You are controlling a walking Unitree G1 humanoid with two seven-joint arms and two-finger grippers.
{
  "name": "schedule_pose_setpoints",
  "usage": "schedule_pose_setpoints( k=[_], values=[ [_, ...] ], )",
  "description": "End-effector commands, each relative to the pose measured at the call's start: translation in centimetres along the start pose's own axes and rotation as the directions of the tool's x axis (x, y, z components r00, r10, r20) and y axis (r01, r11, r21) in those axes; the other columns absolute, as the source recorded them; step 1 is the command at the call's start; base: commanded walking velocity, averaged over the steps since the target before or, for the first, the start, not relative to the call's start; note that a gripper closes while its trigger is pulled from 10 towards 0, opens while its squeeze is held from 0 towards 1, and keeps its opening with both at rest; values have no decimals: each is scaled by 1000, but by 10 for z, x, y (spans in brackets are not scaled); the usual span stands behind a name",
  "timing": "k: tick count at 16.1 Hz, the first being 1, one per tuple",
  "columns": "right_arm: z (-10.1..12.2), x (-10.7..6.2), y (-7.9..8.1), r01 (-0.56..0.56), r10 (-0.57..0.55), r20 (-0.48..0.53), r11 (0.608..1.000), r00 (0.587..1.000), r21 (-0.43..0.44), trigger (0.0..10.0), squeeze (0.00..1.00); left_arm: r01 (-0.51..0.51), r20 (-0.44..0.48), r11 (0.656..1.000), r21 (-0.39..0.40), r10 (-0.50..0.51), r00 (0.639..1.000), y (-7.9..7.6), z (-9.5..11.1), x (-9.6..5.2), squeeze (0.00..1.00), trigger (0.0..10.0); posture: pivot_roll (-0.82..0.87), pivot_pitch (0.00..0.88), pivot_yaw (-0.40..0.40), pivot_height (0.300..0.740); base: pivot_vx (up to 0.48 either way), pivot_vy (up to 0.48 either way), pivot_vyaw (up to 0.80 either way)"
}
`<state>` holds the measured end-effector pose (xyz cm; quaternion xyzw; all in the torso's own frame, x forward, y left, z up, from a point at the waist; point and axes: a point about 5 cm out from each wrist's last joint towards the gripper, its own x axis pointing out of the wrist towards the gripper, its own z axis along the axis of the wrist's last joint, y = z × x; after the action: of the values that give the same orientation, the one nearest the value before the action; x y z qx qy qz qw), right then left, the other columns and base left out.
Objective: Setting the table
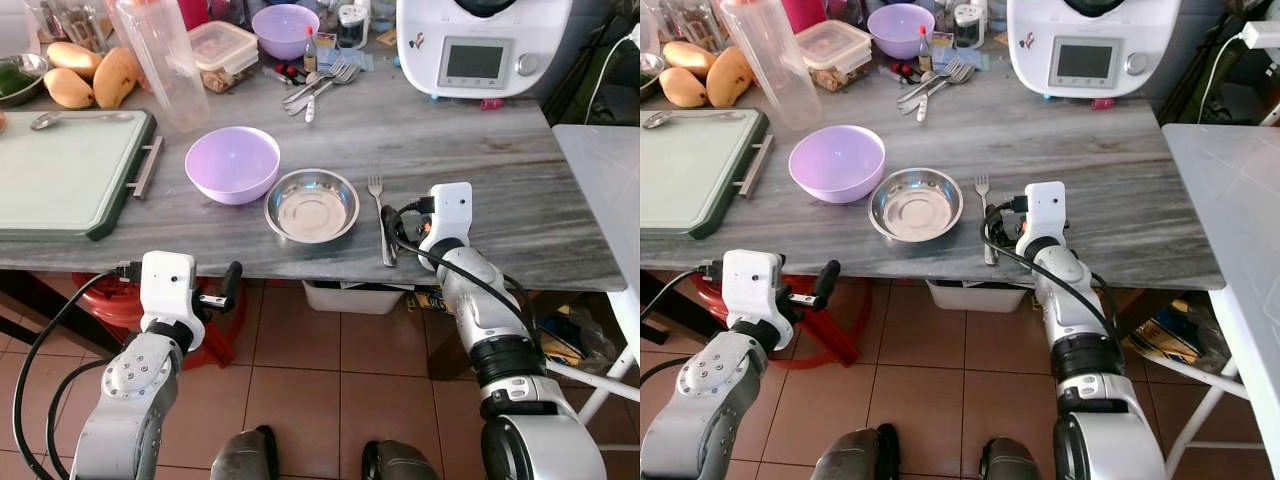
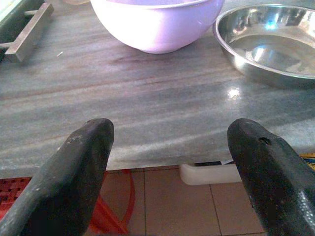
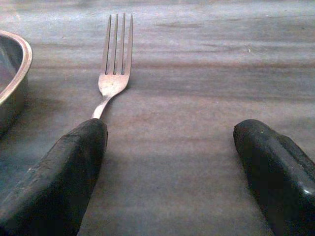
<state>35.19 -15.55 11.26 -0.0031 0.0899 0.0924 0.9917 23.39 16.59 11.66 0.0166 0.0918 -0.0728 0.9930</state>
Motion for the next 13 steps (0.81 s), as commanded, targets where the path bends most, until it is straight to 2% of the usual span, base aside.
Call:
schedule_pose_setpoints(
  k=[1,4,9,12,13],
  values=[
    [-8,-1,7,-28,28,-30,1000,999,7,10000,0,1,-6,1000,1,-1,1000,0,-2,1,0,10000,122,133,53,740,0,0,0],
    [-4,-5,5,2,-2,4,1000,1000,8,10000,0,-1,-4,1000,1,1,1000,1,-1,1,0,10000,124,132,50,740,0,0,0],
    [13,-17,-7,115,-117,118,993,986,20,10000,0,2,-2,1000,-1,-2,1000,0,-2,1,0,10000,119,125,48,740,0,0,0],
    [22,-30,-16,193,-195,185,981,963,32,10000,0,6,2,1000,-3,-6,1000,-1,-2,4,0,10000,105,103,44,740,0,0,0],
    [19,-40,-17,221,-222,210,975,952,32,10000,0,8,12,1000,-11,-8,1000,-3,-2,6,0,10000,96,87,42,740,0,0,0]
  ],
)
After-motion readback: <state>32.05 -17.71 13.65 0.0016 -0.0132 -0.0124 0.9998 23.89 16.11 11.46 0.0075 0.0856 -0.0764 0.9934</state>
